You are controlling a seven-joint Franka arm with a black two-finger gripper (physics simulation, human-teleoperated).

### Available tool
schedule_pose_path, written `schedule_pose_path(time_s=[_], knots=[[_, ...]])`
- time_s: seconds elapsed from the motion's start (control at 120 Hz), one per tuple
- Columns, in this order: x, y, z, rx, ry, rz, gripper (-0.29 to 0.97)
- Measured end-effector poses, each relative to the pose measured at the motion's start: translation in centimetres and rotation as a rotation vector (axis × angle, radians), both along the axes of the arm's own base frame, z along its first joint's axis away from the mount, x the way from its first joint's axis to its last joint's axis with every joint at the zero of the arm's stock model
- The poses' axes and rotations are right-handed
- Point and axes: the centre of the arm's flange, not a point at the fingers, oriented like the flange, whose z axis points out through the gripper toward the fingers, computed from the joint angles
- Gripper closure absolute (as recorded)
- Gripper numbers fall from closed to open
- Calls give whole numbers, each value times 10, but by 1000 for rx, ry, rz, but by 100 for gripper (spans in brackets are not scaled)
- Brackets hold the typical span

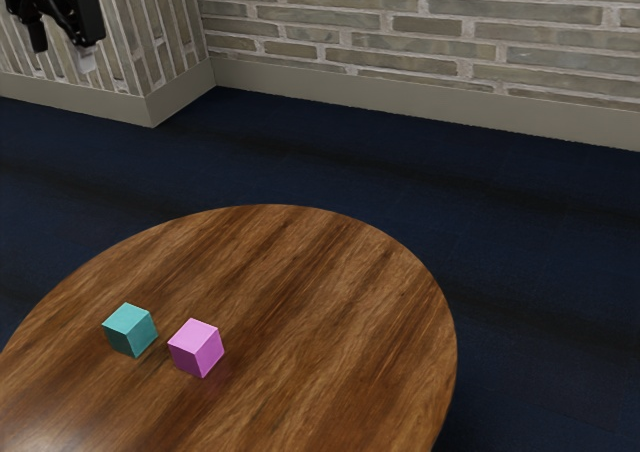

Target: Pick up the blue block with one arm, and put the blue block on the pink block with one arm

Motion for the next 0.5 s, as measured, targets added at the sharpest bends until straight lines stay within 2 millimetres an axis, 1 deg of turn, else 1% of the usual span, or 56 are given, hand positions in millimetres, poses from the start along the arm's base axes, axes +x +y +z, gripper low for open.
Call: schedule_pose_path(time_s=[0.117,0.183,0.208,0.267,0.317,0.375,0.417,0.458,0.5], knots=[[0,-9,-4,4,18,-26,0],[2,-14,-16,1,43,-46,0],[0,-13,-22,-7,51,-53,0],[-1,-4,-31,-11,57,-39,0],[3,-1,-52,-2,87,-35,0],[7,7,-93,-2,141,-32,0],[10,12,-117,-1,161,-27,0],[8,24,-137,-10,170,-10,0],[4,44,-158,-21,182,26,0]])
